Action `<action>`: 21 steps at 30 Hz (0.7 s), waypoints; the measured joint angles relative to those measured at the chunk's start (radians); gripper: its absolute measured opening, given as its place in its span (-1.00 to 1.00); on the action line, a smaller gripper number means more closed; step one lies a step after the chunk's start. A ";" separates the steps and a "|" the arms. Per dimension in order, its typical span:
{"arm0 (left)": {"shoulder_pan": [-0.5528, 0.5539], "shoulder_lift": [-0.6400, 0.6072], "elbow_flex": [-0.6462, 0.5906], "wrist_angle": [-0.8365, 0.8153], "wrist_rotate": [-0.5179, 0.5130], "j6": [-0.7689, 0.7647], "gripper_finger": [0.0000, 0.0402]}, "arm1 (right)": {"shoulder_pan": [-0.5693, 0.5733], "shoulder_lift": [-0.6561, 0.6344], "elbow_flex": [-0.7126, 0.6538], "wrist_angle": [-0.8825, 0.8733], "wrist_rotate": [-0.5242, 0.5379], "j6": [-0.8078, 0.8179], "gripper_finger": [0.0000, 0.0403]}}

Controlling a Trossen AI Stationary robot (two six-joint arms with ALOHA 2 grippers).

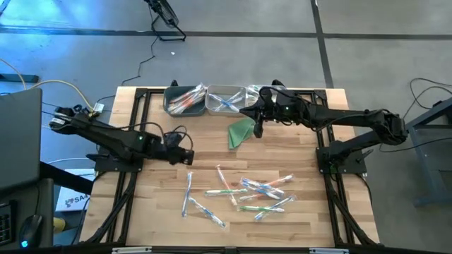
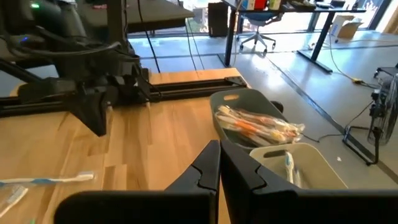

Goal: Pick & Place Toothbrushes
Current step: Put the blue toothbrush into the gray bin

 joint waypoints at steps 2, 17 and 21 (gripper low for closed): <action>-0.026 0.048 0.057 -0.090 0.022 -0.074 -1.00 | -0.005 0.000 0.000 -0.011 -0.019 -0.006 -0.98; -0.166 0.309 0.155 -0.120 0.284 -0.427 -1.00 | -0.039 0.000 0.000 -0.086 -0.132 -0.128 -0.98; -0.186 0.321 0.154 -0.095 0.284 -0.447 -1.00 | -0.039 0.000 0.000 -0.129 -0.133 -0.138 -0.98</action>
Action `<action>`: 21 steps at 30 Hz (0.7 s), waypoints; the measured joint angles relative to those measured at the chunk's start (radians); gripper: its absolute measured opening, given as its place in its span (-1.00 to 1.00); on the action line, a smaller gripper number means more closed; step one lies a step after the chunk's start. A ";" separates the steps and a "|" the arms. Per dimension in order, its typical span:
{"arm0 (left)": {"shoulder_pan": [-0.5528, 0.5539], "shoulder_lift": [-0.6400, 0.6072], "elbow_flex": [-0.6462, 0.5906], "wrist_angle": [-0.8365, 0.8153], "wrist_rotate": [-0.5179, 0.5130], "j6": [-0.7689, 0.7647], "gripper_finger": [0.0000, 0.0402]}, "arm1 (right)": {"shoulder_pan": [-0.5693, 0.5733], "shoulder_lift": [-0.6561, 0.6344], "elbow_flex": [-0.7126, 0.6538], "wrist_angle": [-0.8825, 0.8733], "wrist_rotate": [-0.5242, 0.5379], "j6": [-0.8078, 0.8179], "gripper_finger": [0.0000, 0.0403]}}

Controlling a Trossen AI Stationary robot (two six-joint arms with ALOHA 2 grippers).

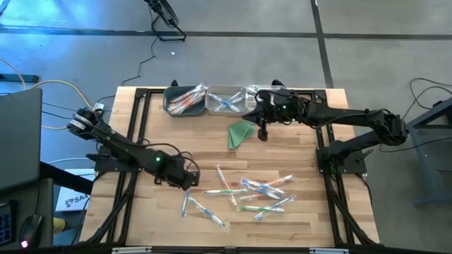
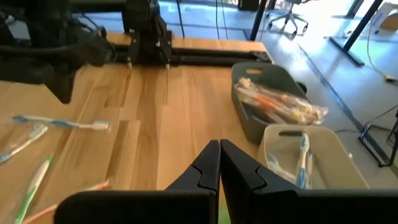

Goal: Pick & Place Toothbrushes
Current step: Put the blue toothbrush into the gray bin

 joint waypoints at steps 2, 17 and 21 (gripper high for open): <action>0.001 0.013 0.002 0.018 0.000 -0.002 -1.00 | 0.000 0.000 0.000 -0.021 0.001 0.000 -0.98; 0.002 0.024 0.000 0.000 0.084 0.004 -0.84 | 0.000 0.000 0.000 -0.085 0.002 0.000 -0.98; 0.003 0.024 0.000 0.000 0.076 0.003 -0.56 | 0.000 0.000 0.000 -0.079 0.002 0.000 -0.98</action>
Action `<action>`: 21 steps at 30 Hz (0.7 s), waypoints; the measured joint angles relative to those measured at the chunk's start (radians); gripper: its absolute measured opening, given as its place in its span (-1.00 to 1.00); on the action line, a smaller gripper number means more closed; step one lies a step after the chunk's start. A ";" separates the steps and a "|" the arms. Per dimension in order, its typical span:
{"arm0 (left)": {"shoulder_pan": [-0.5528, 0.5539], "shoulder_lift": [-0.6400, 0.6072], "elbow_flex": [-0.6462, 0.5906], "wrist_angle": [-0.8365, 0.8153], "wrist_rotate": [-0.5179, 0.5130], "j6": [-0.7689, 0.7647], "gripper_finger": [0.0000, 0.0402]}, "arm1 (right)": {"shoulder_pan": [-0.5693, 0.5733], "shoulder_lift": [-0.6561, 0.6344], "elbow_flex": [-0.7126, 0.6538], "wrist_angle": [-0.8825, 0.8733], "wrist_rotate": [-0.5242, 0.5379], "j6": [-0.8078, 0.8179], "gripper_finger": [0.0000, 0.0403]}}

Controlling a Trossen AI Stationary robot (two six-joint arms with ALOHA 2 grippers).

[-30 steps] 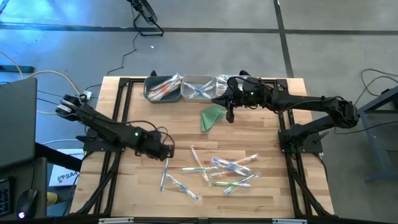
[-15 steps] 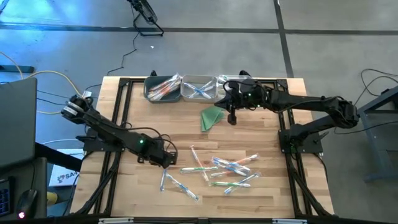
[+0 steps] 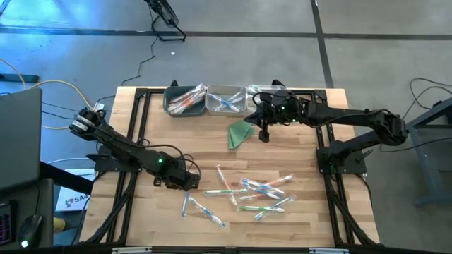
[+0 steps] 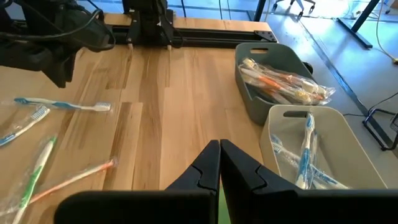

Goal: Pick & Place Toothbrushes
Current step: Put the blue toothbrush into the gray bin

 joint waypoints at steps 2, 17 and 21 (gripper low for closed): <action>0.000 0.000 -0.004 0.008 -0.018 0.000 -0.44 | 0.000 0.000 0.000 0.000 0.000 0.000 -0.98; 0.000 0.115 -0.029 0.107 -0.083 0.003 -0.30 | 0.000 0.000 0.000 -0.010 0.000 0.003 -0.98; 0.000 0.185 -0.031 0.167 -0.062 -0.001 -0.30 | 0.000 0.000 0.000 -0.010 0.000 0.003 -0.98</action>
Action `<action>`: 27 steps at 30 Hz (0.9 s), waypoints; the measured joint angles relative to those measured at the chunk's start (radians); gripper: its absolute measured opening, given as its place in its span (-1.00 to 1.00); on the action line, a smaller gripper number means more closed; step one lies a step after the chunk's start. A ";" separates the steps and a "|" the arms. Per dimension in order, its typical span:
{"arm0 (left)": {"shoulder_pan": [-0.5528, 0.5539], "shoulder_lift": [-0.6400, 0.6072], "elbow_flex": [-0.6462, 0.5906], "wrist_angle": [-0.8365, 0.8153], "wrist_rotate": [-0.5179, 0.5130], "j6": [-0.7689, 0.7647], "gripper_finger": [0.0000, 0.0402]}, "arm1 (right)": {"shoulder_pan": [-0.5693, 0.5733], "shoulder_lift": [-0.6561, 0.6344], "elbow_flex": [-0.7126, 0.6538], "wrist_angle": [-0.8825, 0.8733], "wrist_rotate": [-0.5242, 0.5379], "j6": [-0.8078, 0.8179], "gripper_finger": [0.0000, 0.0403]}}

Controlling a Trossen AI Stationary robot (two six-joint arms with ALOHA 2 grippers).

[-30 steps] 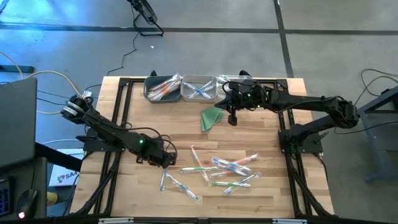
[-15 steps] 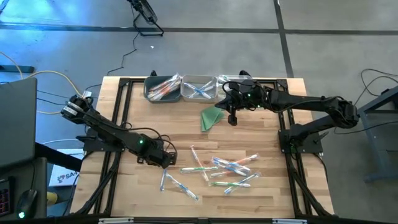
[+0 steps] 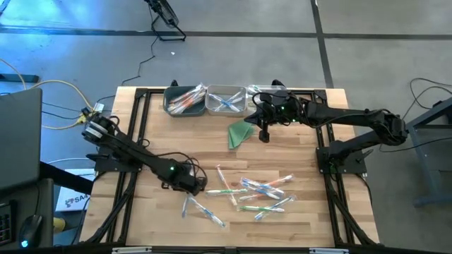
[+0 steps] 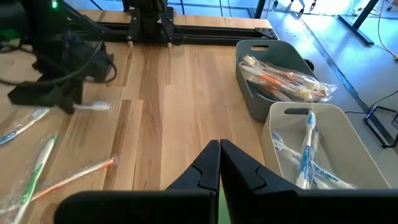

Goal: Pick & Place Toothbrushes
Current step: Put the blue toothbrush into the gray bin

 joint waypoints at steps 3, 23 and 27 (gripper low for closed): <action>0.000 0.042 0.006 0.055 0.021 0.001 -0.30 | 0.000 0.000 0.000 -0.001 0.000 0.000 -0.98; 0.000 0.090 0.004 0.089 0.006 -0.004 -0.30 | 0.000 0.000 0.000 -0.006 0.006 0.004 -0.98; 0.000 0.090 0.004 0.092 0.008 -0.004 -0.31 | 0.000 0.000 0.000 -0.006 0.007 0.004 -0.98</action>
